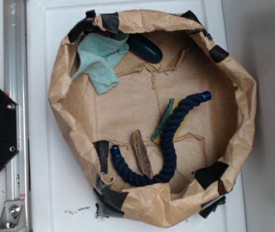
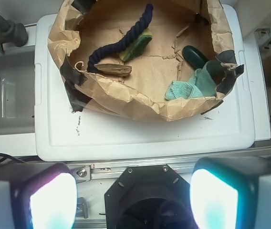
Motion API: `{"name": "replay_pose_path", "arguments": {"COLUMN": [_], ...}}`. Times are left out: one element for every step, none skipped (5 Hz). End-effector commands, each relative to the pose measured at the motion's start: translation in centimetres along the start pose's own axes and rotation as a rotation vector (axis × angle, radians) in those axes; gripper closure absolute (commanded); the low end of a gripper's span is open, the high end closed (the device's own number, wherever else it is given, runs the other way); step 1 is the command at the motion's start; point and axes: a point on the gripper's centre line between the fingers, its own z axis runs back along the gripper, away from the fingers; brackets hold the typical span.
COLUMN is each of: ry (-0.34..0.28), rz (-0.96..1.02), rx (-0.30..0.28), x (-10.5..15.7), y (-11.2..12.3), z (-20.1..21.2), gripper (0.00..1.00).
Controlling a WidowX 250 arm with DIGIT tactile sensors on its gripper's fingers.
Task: Grab the blue cloth.
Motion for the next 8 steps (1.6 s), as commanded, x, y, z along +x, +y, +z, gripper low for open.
{"name": "replay_pose_path", "arguments": {"ry": [0.000,0.025,-0.010,0.049,0.073,0.109,0.130,0.130], "rz": [0.000,0.004,0.009,-0.002,-0.013,0.003,-0.049,-0.126], "rx": [0.000,0.055,0.116,0.097,0.111,0.092,0.126,0.175], "x": [0.0,3.9,7.1,8.6,9.1,9.3,9.1,8.4], "y": [0.0,1.9,3.3,4.6,5.2,6.3,7.2,7.9], "z": [0.0,-5.1,-9.8,-13.0,-14.1,-14.9,-16.8,-19.3], "gripper": [0.00,0.00,0.00,0.00,0.00,0.00,0.00,0.00]}}
